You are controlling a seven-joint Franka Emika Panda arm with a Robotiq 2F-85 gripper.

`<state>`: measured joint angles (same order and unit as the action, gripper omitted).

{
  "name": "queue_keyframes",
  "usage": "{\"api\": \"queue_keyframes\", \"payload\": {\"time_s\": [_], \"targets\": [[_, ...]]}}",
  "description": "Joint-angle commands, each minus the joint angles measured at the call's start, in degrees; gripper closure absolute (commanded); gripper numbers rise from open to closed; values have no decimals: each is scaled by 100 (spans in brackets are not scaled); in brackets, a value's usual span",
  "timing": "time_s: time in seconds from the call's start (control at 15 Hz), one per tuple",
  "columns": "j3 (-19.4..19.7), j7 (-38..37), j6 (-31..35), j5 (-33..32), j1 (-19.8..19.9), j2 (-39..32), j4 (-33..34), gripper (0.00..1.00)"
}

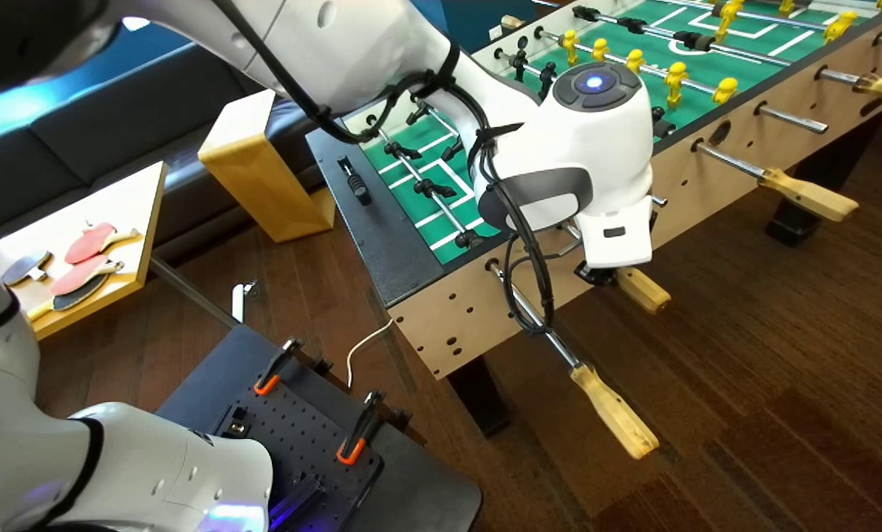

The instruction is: Push the second handle of the table football slightly

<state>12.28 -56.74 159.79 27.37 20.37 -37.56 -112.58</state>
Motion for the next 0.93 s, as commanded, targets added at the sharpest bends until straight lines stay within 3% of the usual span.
{"api": "queue_keyframes", "payload": {"time_s": [0.0, 0.07, 0.2, 0.4, 0.67, 0.87], "targets": [[-139, 243, -9, 139, -138, 869, -825, 39], [-119, 215, 74, 135, -168, 913, -892, 37], [64, 20, 42, 42, -372, 1271, -1185, 23], [709, -453, 35, -568, -1009, 2005, -1866, 2], [1703, -1469, 146, -1874, -1810, 2742, -2489, 0], [2195, -2128, 31, -2830, -2130, 3092, -2674, 0]]}}
